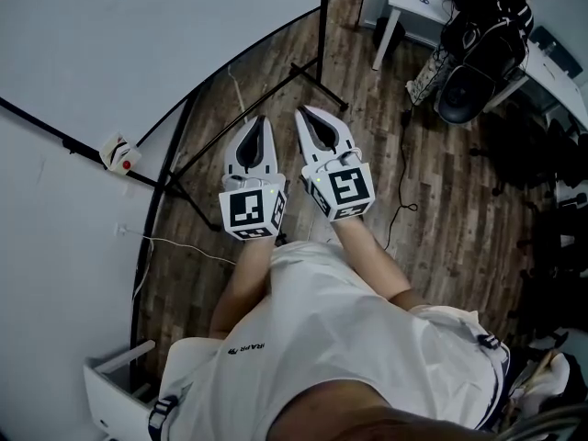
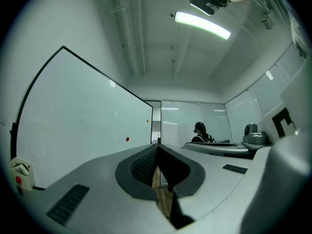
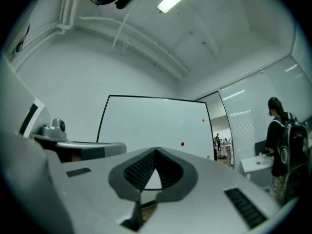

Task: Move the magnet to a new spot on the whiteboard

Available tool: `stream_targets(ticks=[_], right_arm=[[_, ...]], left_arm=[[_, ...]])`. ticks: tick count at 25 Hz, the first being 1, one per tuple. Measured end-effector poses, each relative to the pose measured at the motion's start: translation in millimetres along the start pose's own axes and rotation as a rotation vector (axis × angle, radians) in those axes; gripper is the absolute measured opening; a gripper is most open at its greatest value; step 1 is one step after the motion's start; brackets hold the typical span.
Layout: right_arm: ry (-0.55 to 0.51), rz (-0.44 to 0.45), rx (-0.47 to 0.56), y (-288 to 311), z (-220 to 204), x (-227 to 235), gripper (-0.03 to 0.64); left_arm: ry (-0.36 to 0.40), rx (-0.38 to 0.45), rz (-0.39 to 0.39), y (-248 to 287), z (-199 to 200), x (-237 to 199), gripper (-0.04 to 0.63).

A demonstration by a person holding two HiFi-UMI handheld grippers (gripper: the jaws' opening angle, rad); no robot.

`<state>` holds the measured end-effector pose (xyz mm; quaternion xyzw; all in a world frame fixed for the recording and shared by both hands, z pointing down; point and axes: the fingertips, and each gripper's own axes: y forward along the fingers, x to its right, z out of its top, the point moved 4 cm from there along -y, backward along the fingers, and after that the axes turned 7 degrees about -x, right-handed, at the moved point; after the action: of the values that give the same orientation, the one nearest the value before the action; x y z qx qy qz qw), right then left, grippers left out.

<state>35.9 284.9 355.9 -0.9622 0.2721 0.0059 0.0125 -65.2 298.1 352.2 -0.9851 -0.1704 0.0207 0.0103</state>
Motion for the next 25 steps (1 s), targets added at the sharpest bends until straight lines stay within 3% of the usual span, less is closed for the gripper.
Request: stream_targets(ticks=[7,18,25], right_arm=[[0.009,0.035,0.003,-10,-4,22,0.014],[0.031,0.090,-0.004,-29,-22,65,0.014],[0.021,0.101,-0.002,-21,-25,75,0.014]], left_arm=[[0.018,-0.012,0.002,14,-4,29,0.003],[0.033,-0.033,0.071,30,-26,77,0.002],[0.019,-0.045,0.095,44,-33,77,0.003]])
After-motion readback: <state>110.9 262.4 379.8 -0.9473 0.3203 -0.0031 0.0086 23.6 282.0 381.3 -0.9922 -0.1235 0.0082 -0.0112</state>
